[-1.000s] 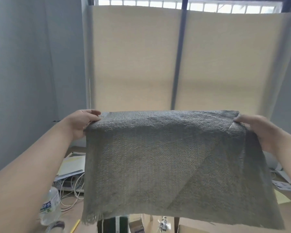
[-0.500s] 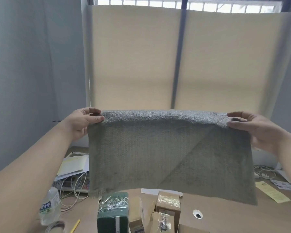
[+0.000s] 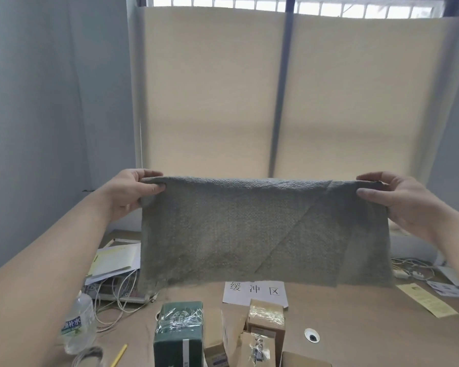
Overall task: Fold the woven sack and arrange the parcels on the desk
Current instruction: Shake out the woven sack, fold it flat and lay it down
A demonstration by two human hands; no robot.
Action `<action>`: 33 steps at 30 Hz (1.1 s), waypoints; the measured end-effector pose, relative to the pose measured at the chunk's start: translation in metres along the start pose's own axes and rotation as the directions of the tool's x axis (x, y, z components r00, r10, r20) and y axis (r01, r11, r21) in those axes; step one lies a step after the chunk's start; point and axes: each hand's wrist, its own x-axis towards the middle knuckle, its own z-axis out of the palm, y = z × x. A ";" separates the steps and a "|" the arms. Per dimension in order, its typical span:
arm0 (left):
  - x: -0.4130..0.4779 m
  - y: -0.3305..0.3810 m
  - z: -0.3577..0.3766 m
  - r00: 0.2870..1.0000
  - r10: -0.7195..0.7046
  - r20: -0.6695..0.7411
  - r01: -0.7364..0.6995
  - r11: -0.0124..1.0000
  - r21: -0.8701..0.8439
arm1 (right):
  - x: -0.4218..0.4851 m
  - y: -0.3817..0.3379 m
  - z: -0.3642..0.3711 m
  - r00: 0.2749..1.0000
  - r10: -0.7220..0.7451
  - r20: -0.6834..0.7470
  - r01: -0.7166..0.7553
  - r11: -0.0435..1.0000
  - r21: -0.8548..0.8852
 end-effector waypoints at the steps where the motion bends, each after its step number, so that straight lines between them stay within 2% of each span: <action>1: 0.002 -0.002 0.001 0.999 0.024 -0.034 -0.024 1.000 0.006 | 0.001 -0.001 0.002 1.000 0.002 0.008 -0.002 1.000 -0.007; 3: 0.005 -0.006 0.003 0.992 0.085 -0.094 -0.079 0.995 0.064 | 0.002 -0.001 0.003 1.000 -0.009 -0.004 0.009 1.000 -0.026; 6: 0.008 -0.010 0.003 0.962 0.198 -0.188 -0.159 0.966 0.203 | 0.003 0.000 0.007 0.994 -0.075 -0.084 0.062 0.986 -0.153; 9: 0.010 -0.014 0.006 0.931 0.275 -0.239 -0.229 0.952 0.203 | 0.005 0.003 0.007 0.971 -0.158 -0.182 0.118 0.970 -0.213; 11: 0.008 -0.013 0.005 0.930 0.259 -0.259 -0.233 0.964 0.127 | 0.001 0.001 0.009 0.975 -0.162 -0.151 0.135 0.975 -0.179; 14: 0.004 -0.013 0.004 0.959 0.187 -0.212 -0.207 0.975 -0.077 | 0.000 0.000 0.013 0.975 -0.164 -0.148 0.142 0.978 -0.152; 16: 0.003 -0.017 0.008 0.957 0.205 -0.208 -0.228 0.969 -0.095 | 0.001 0.002 0.019 0.958 -0.215 -0.192 0.184 0.969 -0.167; 19: 0.006 -0.022 0.018 0.916 0.286 -0.283 -0.302 0.953 -0.013 | 0.005 0.008 0.027 0.928 -0.280 -0.247 0.231 0.951 -0.207; 22: 0.011 -0.029 0.022 0.846 0.375 -0.380 -0.333 0.927 0.174 | 0.009 0.012 0.029 0.866 -0.370 -0.338 0.244 0.900 -0.361; 26: 0.010 -0.029 0.025 0.786 0.485 -0.385 -0.384 0.869 0.311 | 0.006 0.014 0.028 0.806 -0.457 -0.376 0.273 0.851 -0.450; 28: 0.004 -0.025 0.026 0.811 0.469 -0.349 -0.394 0.879 0.268 | 0.006 0.018 0.022 0.800 -0.454 -0.392 0.257 0.850 -0.460; 30: -0.004 -0.022 0.027 0.869 0.409 -0.278 -0.385 0.912 0.141 | 0.006 0.023 0.016 0.801 -0.449 -0.397 0.257 0.856 -0.449; 33: -0.007 -0.027 0.031 0.925 0.345 -0.161 -0.350 0.937 -0.002 | -0.001 0.031 0.010 0.818 -0.397 -0.417 0.265 0.903 -0.339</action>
